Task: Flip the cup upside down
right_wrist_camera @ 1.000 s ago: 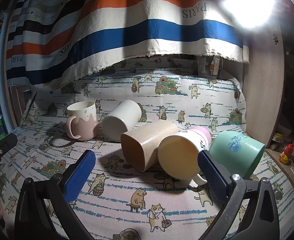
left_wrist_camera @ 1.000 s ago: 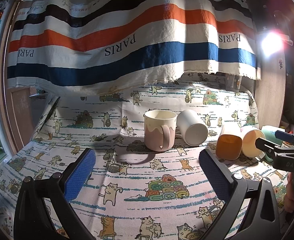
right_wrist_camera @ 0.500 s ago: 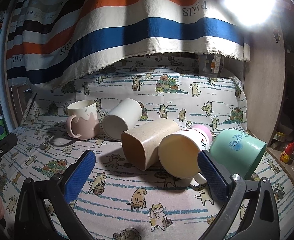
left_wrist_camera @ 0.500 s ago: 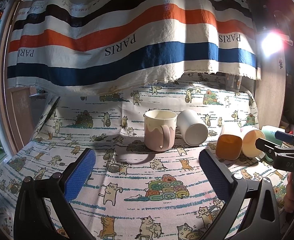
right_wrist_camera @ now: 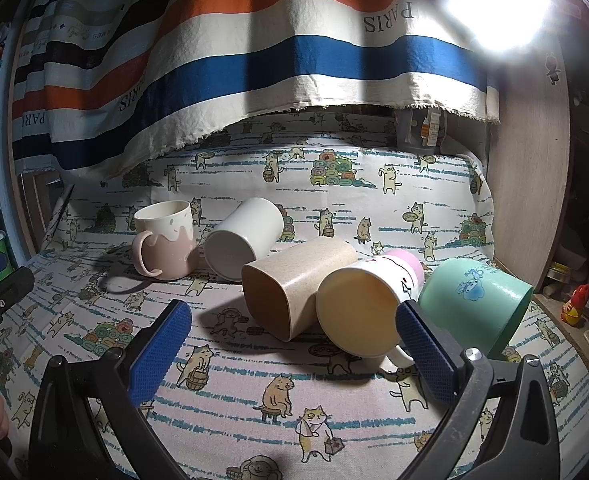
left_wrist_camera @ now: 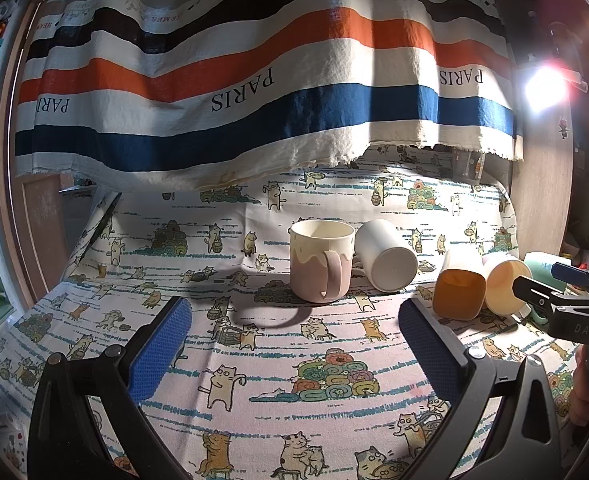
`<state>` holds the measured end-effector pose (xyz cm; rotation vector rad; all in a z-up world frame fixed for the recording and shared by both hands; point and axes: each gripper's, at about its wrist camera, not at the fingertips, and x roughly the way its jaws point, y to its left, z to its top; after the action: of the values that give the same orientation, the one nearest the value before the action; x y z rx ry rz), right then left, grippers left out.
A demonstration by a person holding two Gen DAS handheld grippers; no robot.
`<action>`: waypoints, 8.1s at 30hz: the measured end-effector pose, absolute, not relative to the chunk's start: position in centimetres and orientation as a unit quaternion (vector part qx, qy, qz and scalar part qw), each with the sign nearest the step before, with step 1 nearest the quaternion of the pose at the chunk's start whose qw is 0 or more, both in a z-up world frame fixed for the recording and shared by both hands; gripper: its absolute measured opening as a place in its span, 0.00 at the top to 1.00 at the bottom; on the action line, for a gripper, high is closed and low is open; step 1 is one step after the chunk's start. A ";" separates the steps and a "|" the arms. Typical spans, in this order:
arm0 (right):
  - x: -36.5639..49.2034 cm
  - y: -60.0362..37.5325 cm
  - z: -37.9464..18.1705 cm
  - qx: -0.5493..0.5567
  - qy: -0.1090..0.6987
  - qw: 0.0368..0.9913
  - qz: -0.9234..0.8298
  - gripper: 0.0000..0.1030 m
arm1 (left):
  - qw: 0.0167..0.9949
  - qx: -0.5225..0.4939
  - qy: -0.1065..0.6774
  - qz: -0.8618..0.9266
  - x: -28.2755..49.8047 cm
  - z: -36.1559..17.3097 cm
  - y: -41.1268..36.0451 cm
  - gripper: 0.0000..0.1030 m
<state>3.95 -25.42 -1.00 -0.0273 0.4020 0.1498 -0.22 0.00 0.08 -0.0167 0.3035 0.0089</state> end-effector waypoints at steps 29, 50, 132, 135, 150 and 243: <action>3.9 -25.5 -0.9 -0.013 0.199 0.977 0.074 0.00 | 0.988 -0.009 0.151 0.004 -0.2 0.1 0.0 0.00; 3.7 -25.4 -0.7 -0.019 0.198 0.976 0.084 0.00 | 0.989 -0.018 0.150 -0.008 -0.4 0.0 0.8 0.00; 2.7 -22.9 1.5 -0.028 0.204 0.967 0.149 0.21 | 0.945 0.021 0.318 -0.077 1.3 0.0 -1.6 0.87; 3.3 -21.5 0.7 -0.028 0.232 0.955 0.185 0.30 | 0.944 0.022 0.322 -0.073 1.2 -0.3 -1.4 0.86; 4.9 -19.5 0.0 -0.025 0.279 0.935 0.217 0.52 | 0.951 0.063 0.296 -0.070 2.6 2.1 -2.3 0.34; 11.5 -8.8 -1.0 -0.045 0.346 0.868 0.352 0.35 | 0.933 -0.138 0.334 -0.007 4.6 0.9 8.3 0.60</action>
<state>11.48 -8.76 -1.04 -0.0952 0.7247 0.7366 4.62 8.35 0.94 -0.2820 0.6826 -0.0147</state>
